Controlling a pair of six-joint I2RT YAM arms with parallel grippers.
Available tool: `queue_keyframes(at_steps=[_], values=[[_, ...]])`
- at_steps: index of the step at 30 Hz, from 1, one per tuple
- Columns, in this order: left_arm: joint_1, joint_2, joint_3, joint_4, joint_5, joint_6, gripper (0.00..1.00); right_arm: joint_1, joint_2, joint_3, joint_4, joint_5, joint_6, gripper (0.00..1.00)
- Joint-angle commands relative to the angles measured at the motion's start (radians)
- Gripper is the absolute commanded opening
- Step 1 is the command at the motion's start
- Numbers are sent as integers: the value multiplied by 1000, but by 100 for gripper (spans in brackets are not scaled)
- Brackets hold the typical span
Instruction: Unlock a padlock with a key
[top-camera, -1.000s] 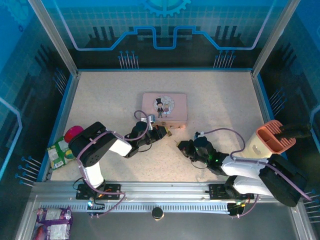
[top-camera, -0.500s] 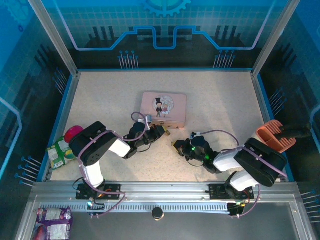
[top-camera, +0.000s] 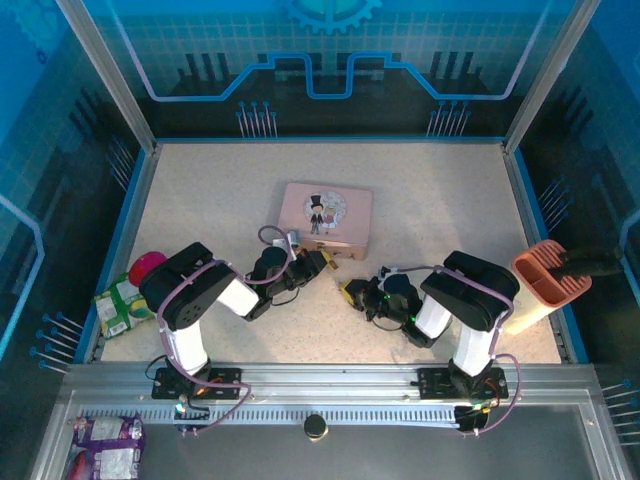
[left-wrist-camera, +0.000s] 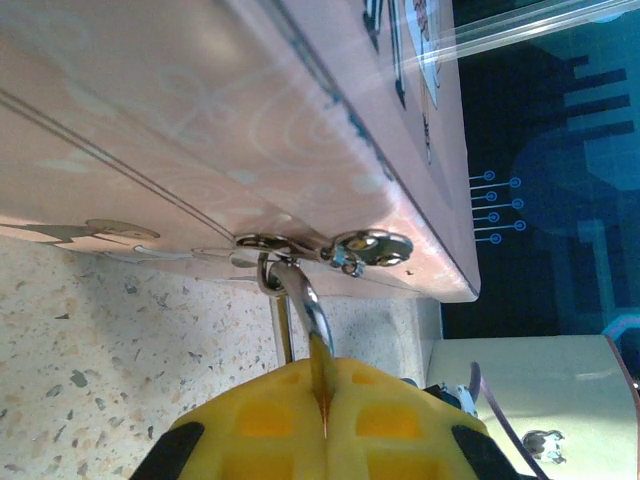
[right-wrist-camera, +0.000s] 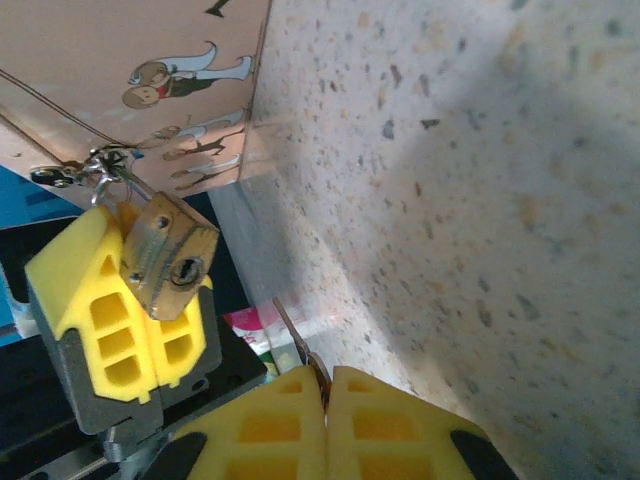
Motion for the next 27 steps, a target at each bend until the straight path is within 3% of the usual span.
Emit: queue_keyframes(at_steps=[1,18,27], values=[[11,-24,-5,95,6,21,0,-10,16,10,92,-27,19,0],[23,11,-9,171,52,18,0,-67,-1,46,92,-101,37,0],[26,-55,-9,-190,8,103,0,-62,3,-50,92,-59,5,0]])
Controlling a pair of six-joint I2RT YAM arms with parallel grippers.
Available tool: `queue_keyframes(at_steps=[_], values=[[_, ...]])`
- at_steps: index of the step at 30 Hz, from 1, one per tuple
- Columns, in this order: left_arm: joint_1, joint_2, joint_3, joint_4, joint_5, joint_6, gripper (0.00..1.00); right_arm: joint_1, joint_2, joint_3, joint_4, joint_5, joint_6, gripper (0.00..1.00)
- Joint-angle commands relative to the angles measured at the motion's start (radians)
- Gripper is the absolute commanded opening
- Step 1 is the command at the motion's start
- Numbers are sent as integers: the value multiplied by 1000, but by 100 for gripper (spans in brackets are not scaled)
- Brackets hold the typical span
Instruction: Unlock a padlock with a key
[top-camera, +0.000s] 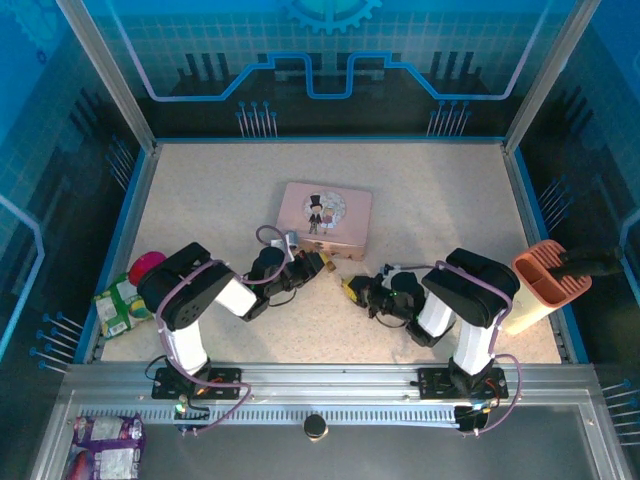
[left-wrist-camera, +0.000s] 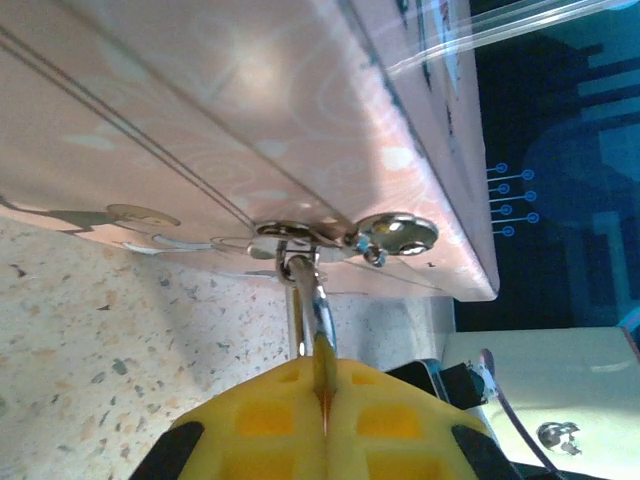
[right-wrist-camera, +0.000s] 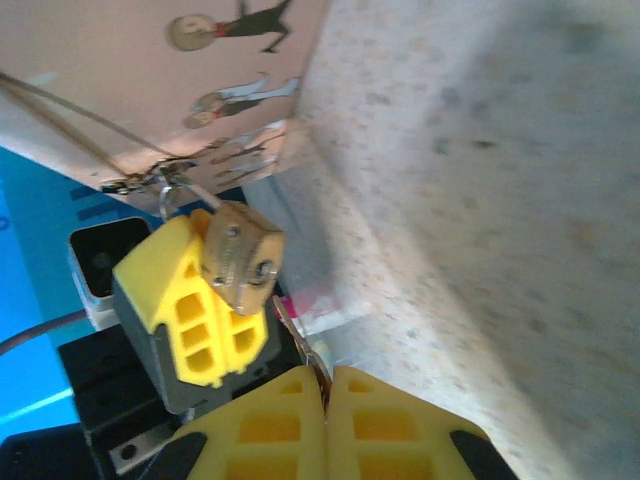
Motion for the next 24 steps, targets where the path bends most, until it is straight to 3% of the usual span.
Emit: queue_keyframes(at_steps=[1,8,24], values=[[7,-46,9,-185,-18,78,0,-3,0,-20,20,15,-20,0],[6,-99,29,-373,-82,155,1,22,19,6,11,34,-21,0],[7,-40,25,-283,-112,251,29,49,54,10,19,58,-27,0]])
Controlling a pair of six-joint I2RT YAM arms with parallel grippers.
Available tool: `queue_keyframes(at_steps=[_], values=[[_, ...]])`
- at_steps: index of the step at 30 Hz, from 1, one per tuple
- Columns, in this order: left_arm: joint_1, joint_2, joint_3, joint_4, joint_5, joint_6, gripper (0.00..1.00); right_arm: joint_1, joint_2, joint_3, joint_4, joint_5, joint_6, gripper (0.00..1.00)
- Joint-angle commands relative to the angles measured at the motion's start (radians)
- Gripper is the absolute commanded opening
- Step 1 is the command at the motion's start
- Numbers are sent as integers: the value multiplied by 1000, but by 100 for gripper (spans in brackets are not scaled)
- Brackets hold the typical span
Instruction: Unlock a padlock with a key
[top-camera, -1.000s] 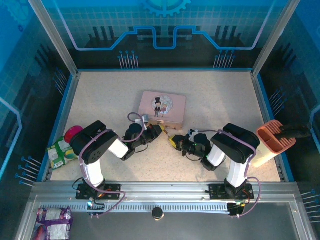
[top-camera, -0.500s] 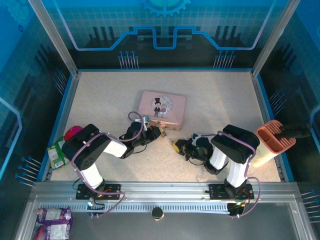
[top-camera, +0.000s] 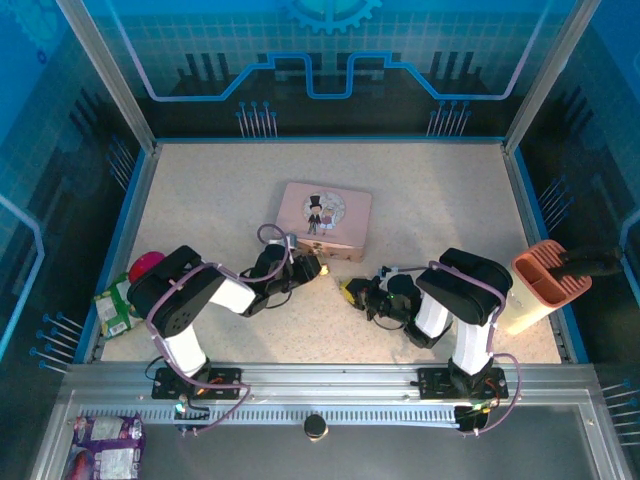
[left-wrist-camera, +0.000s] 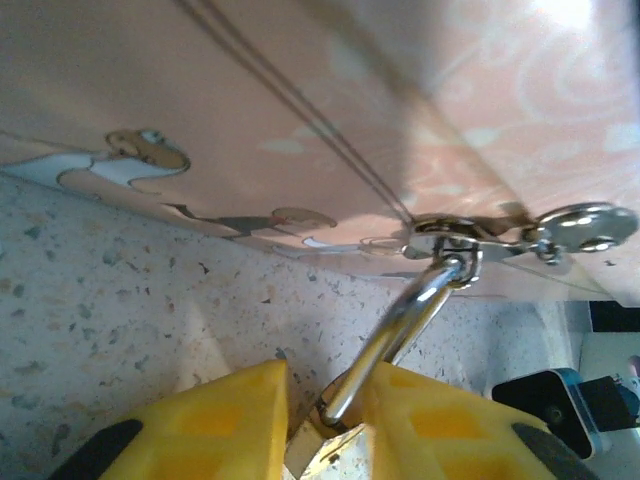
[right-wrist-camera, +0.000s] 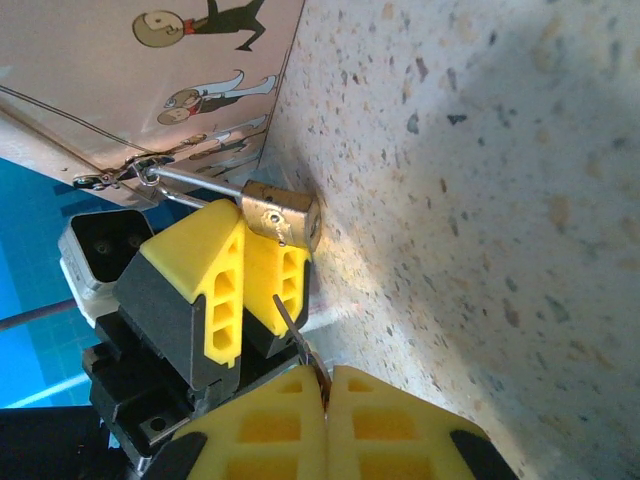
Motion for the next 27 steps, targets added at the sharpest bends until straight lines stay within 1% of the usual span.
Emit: queue_keyframes(at_steps=[1,7,13,20,22,27], values=[[2,9,-11,-7,-28,75,32,13,15,-4,-2,27,-19,0],[1,-10,-11,-24,-38,149,43,20,7,-6,-2,33,-21,0],[-12,-2,25,-90,-43,165,46,30,11,0,-1,42,-22,0],[-40,16,105,-243,-84,187,47,37,14,7,-1,48,-22,0],[-44,27,124,-262,-87,190,47,40,16,7,-1,47,-22,0],[-51,59,154,-271,-84,184,41,43,18,10,-5,48,-21,0]])
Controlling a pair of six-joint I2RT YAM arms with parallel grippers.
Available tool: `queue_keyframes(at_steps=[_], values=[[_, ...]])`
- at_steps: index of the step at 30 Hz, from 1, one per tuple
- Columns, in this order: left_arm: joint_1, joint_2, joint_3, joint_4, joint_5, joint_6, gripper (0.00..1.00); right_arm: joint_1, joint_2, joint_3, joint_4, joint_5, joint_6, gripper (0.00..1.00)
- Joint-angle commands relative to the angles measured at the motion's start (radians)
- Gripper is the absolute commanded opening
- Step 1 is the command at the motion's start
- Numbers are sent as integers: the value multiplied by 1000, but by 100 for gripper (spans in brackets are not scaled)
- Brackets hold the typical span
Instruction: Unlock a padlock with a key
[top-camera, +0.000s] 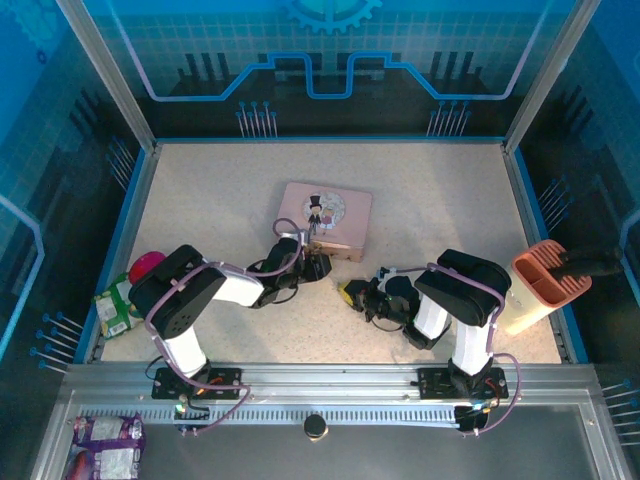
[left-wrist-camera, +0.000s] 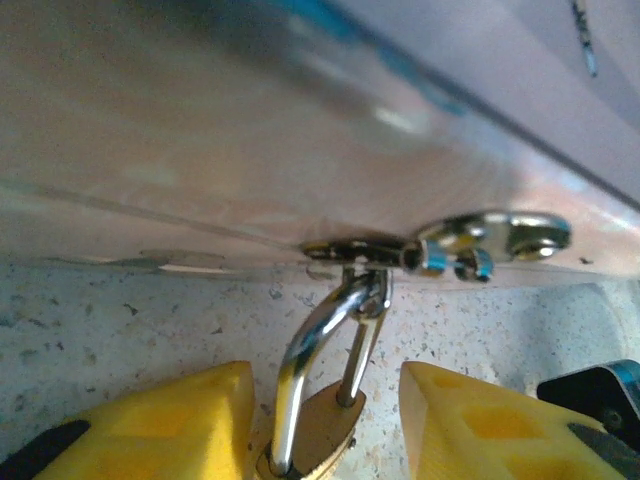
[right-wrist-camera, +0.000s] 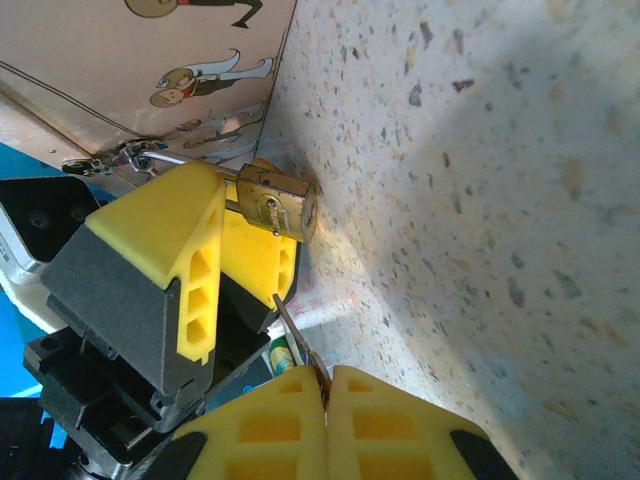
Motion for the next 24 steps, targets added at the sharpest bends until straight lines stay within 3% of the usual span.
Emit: queue_keyframes(at_steps=[1,11,24], values=[[-8,61,31,-63,-33,20,40,14,18,8,0,21,-14,0],[-8,62,6,2,-22,-6,21,16,22,12,0,19,-11,0],[5,-11,-46,155,75,-105,6,7,11,22,1,-9,-6,0]])
